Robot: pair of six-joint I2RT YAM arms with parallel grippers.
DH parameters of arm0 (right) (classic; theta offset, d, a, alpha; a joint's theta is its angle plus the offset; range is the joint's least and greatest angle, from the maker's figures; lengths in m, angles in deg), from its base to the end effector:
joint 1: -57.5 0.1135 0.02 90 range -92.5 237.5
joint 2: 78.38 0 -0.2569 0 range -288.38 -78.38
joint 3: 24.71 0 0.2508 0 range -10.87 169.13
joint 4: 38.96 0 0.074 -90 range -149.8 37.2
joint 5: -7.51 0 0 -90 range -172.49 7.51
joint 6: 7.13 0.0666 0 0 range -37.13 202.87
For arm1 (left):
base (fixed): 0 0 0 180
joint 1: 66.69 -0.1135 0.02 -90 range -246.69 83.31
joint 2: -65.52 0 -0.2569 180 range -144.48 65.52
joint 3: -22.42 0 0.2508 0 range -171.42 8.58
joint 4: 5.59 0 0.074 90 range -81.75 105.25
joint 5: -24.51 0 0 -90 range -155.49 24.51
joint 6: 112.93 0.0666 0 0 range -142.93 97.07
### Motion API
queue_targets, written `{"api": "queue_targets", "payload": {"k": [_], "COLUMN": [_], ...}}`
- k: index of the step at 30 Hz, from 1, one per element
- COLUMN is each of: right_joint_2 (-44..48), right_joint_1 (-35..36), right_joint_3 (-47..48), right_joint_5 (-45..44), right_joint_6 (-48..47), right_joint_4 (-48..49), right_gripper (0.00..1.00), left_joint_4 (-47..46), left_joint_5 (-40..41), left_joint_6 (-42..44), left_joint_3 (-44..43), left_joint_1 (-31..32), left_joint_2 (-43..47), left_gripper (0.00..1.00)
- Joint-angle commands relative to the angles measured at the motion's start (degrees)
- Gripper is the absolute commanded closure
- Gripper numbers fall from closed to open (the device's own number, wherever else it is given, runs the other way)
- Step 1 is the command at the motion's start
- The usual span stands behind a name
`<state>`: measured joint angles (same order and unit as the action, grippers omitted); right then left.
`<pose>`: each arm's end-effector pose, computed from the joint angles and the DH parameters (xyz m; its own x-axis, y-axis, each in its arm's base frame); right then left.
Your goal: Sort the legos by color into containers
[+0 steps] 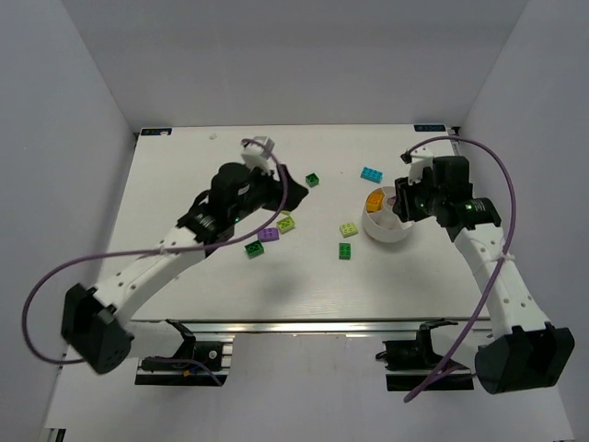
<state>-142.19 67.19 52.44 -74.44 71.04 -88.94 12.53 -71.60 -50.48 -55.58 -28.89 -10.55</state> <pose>0.2576 0.0535 0.3184 -0.5189 -0.2945 -0.8025 -0.3921 0.9162 -0.0827 0.2671 -0.2161 0.3322 -0.5146 -0.1829 -0.8377 0.5100 0.7201 -0.4705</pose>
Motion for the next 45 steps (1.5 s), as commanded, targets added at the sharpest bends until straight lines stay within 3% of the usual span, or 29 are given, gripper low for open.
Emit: {"api": "queue_targets", "payload": {"k": [1,4,11,18,21,30,31,32,35,39,42,43,45], "right_joint_2": [-2.7,-5.3,-11.6,-16.2,-17.7,-20.6,-20.7,-20.9,-21.0,-20.0,-17.7,-16.0,-14.1], "right_joint_1": [0.4,-0.5,-0.4,-0.1,-0.3,-0.7,-0.5,-0.6,-0.6,-0.7,-0.7,-0.8,-0.6], "right_joint_3": [3.7,4.9,6.1,6.7,7.1,8.1,8.5,8.8,9.6,9.5,10.5,10.9,12.3], "right_joint_5": [-1.0,-0.9,-2.3,-2.3,-3.7,-3.6,-3.3,-3.3,-3.0,-1.9,-0.9,-0.2,0.6], "right_joint_6": [6.0,7.6,9.8,12.8,13.2,13.4,13.4,13.3,13.2,13.0,12.1,9.9,7.5], "right_joint_4": [-4.6,-6.5,-8.9,-9.4,-8.9,-9.1,-9.1,-9.3,-9.7,-10.0,-11.1,-11.8,-12.9], "right_gripper": [1.0,1.0,1.0,1.0,1.0,0.49,0.4,0.19,0.14,0.15,0.18,0.19,0.21], "left_joint_4": [2.3,6.4,11.9,13.2,13.6,13.9,13.7,13.6,12.8,11.8,12.3,12.8,12.8], "left_joint_5": [14.1,18.2,25.3,27.1,27.7,26.9,26.9,26.2,23.8,21.7,21.4,21.1,19.0], "left_joint_6": [5.7,8.7,13.5,15.2,15.6,15.2,15.2,15.2,15.8,15.7,14.8,14.4,14.4], "left_joint_3": [8.0,12.9,20.1,22.6,22.9,23.0,23.1,23.2,23.6,24.6,24.5,24.1,24.0], "left_joint_1": [-0.4,-0.4,-0.4,-0.4,-0.4,0.2,0.2,0.2,0.2,0.2,0.2,0.2,0.2], "left_joint_2": [11.3,20.0,31.1,32.5,32.9,32.5,32.5,32.5,31.9,30.5,27.8,26.9,24.3], "left_gripper": [0.26,0.22,0.18,0.17,0.08,0.04,0.04,0.04,0.04,0.09,0.22,0.32,0.41]}}
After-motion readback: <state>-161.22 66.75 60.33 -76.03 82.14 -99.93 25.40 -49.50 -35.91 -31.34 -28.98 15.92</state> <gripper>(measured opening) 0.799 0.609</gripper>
